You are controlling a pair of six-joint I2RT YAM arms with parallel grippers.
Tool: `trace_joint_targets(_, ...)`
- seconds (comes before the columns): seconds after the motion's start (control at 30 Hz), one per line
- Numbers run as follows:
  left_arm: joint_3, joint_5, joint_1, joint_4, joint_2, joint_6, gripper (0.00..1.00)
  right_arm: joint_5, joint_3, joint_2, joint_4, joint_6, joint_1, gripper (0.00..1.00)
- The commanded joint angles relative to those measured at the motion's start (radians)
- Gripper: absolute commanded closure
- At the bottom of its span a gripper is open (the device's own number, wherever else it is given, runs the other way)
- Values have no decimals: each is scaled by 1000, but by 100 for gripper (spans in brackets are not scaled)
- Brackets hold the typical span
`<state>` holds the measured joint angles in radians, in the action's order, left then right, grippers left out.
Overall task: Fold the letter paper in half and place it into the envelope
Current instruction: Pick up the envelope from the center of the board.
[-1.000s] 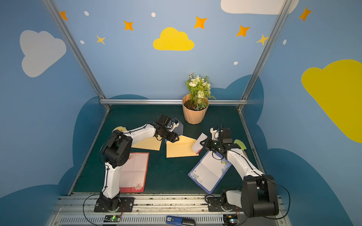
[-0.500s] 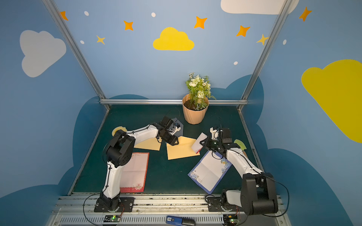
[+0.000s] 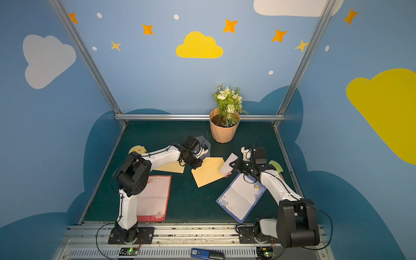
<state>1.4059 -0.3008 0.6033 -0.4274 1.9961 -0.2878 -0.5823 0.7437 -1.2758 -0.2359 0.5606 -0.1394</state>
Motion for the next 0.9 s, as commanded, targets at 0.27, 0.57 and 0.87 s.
trace_joint_targets(0.27, -305, 0, -10, 157, -396, -393, 97, 74, 274, 175, -386, -278, -147, 94)
trace_joint_targets(0.57, -275, -207, -114, -104, -469, -666, 97, 469, 439, 176, -635, -646, -544, 98)
trace_joint_targets(0.87, -217, -335, -160, -245, -459, -803, 97, 563, 290, 266, -542, -954, -855, 98)
